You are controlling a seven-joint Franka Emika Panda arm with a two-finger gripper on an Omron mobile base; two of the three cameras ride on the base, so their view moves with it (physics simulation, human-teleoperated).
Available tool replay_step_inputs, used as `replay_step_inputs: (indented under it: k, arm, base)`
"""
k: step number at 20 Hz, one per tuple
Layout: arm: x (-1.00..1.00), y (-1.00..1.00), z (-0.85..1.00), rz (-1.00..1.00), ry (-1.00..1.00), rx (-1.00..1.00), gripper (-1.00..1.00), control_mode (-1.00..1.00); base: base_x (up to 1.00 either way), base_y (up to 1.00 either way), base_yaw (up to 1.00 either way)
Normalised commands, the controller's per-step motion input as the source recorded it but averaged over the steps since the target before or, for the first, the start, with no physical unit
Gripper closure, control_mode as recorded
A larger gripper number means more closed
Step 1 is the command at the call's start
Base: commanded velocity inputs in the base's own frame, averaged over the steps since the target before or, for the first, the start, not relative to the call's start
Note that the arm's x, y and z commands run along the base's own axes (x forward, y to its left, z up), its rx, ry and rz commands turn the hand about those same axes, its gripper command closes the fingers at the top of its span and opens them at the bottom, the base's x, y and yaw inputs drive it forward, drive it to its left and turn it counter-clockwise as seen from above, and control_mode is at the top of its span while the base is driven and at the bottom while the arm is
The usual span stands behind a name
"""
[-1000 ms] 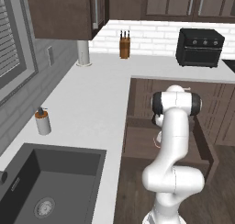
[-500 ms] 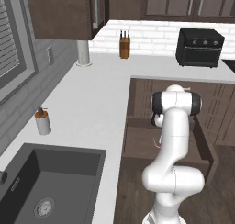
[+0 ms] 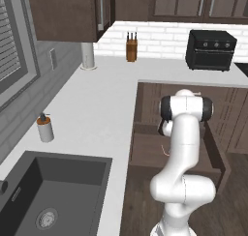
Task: Take a straw from the drawer in front and place it inside the glass cup on the dining counter.
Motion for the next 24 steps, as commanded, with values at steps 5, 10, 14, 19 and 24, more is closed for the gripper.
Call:
replay_step_inputs:
  k: [5, 10, 14, 19, 24]
  arm:
    - [0.03, 0.0, -0.3, 0.05, -0.03, 0.0, -1.0, -1.0]
    - [0.01, 0.0, -0.4, 0.06, -0.05, 0.0, -1.0, -1.0]
    - [-0.33, 0.12, -0.28, 0.02, -0.19, 0.0, -1.0, -1.0]
    - [-0.38, 0.2, -0.25, 0.0, -0.11, 0.0, -1.0, -1.0]
    - [0.1, 0.07, -0.39, 0.0, 0.05, 0.0, -1.0, -1.0]
  base:
    - [0.0, 0.0, 0.0]
    - [0.0, 0.0, 0.0]
    - [0.0, 0.0, 0.0]
    - [0.0, 0.0, 0.0]
    - [0.0, 0.0, 0.0]
